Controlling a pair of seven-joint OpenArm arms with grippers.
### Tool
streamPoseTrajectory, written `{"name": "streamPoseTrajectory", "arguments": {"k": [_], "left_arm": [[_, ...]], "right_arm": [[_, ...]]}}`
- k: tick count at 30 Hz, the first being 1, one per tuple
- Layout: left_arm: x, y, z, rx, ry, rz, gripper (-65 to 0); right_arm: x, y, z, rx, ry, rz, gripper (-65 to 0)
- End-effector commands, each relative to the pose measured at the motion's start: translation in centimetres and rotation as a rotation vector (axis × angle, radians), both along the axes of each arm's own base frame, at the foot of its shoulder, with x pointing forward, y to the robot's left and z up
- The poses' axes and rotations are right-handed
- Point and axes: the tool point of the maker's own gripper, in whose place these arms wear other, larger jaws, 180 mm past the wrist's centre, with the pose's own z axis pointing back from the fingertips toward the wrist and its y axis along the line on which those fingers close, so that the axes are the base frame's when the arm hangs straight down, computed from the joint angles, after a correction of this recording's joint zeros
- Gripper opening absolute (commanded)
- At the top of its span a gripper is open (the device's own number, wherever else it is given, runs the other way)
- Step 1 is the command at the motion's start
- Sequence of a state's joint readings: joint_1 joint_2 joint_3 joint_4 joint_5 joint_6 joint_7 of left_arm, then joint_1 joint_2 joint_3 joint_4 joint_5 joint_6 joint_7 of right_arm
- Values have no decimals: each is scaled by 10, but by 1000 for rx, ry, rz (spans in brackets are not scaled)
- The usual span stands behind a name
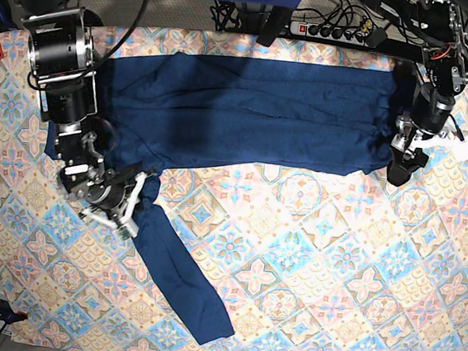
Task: Fold the T-shirt properly
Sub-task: 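Lift with the right gripper and fold the shirt's side inward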
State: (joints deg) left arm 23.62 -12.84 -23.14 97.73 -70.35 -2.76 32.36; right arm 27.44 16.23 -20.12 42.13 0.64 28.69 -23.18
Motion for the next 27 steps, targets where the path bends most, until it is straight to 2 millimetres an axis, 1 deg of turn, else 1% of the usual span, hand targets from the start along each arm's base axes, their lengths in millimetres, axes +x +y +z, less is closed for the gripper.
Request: {"name": "streamPoseTrajectory", "arguments": {"k": [1,7,9,10,12,15,17,18,22,25,27], "left_arm": [[5,3,11,15,-38,-1,-170],[5,3,11,15,-38,-1,-170],[5,3,11,15,-38,-1,-170],[5,4,11,17,-38,-1,-170],[5,4,11,17,-38,-1,-170],[6,2,11,16,-39,-4,-170],[6,2,11,16,-39,-4,-170],[6,2,11,15,-38,-5,-170],[6,2,11,15,-38,-5,-170],[5,2,10,15,-35,-5,-170],[5,2,10,16,-35,-6,-170]], "right_arm": [[22,-14,26,13,-74,-38,-642],[24,-22,39,93,-79,-60,-642],[18,-40,43,60,-74,-81,-642],[14,-45,45,47,-78,-85,-642],[10,-45,59,24,-117,-74,-642],[-10,-43,66,-22,-115,-41,-642],[-21,-37,72,-38,-119,-4,-642],[-30,-36,71,-45,-112,8,-642],[-51,-40,75,-83,-107,9,-642],[-78,-39,80,-116,-115,21,-642],[-100,-34,77,-124,-103,52,-642]]}}
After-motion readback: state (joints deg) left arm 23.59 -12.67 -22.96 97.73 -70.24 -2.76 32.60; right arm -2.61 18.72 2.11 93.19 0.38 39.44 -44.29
